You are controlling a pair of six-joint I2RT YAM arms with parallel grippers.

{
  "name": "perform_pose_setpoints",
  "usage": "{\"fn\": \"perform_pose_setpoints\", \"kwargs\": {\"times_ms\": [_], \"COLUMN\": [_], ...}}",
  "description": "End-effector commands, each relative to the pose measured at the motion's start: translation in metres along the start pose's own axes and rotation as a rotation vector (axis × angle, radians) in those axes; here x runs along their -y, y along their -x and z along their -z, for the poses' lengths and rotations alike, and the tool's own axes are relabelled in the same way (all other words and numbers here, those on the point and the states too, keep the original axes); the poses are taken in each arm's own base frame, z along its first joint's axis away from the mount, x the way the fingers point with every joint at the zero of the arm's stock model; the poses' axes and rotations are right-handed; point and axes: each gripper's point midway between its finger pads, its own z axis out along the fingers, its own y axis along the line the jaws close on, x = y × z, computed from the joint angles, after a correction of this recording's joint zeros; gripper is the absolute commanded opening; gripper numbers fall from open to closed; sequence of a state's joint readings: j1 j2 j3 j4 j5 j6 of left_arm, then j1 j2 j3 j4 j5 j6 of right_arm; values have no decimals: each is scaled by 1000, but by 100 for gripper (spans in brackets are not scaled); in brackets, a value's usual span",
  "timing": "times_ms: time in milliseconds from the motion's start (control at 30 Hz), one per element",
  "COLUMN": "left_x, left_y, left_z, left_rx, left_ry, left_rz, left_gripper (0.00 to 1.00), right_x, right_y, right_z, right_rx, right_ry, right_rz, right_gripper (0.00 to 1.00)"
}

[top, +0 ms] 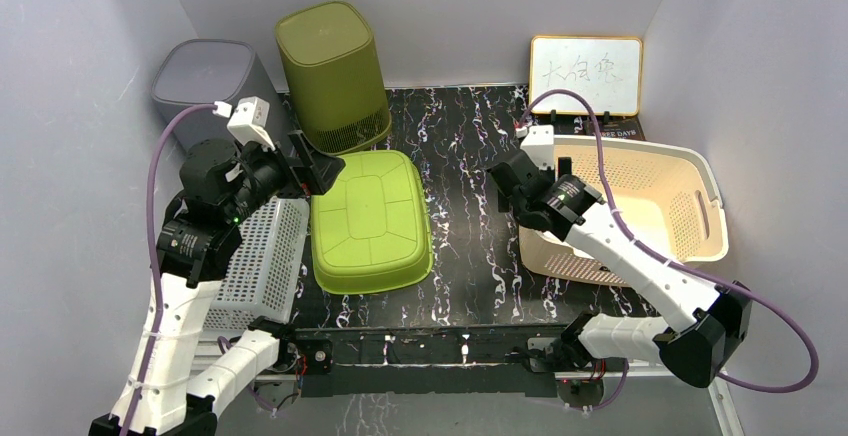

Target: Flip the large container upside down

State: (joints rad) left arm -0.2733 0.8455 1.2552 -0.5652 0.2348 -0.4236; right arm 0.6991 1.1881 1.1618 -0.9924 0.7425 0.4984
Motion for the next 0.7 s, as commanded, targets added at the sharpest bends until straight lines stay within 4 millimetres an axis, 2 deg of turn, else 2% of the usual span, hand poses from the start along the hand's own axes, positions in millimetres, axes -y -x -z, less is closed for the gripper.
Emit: {"fn": "perform_pose_setpoints", "kwargs": {"times_ms": [0, 67, 200, 333, 533, 667], "left_x": [4, 4, 1, 0, -1, -1], "left_y": [0, 0, -3, -4, -5, -4], "left_z": [2, 4, 6, 8, 11, 15], "left_rx": [10, 10, 6, 11, 12, 17], "left_ry": [-22, -20, -10, -2, 4, 8], "left_rz": [-8, -8, -7, -8, -7, -10], "left_gripper": [98, 98, 98, 98, 98, 98], "right_x": [-6, -10, -19, -24, -19, -17], "right_y": [1, -3, -14, -21, -29, -32], "right_z": [2, -3, -12, -18, -27, -33], "right_rx": [31, 30, -3, -23, -8, -8], "right_ry": [53, 61, 72, 73, 46, 31], "right_rz": [-80, -75, -48, -23, -23, -16], "right_gripper": [73, 69, 54, 51, 47, 40]}}
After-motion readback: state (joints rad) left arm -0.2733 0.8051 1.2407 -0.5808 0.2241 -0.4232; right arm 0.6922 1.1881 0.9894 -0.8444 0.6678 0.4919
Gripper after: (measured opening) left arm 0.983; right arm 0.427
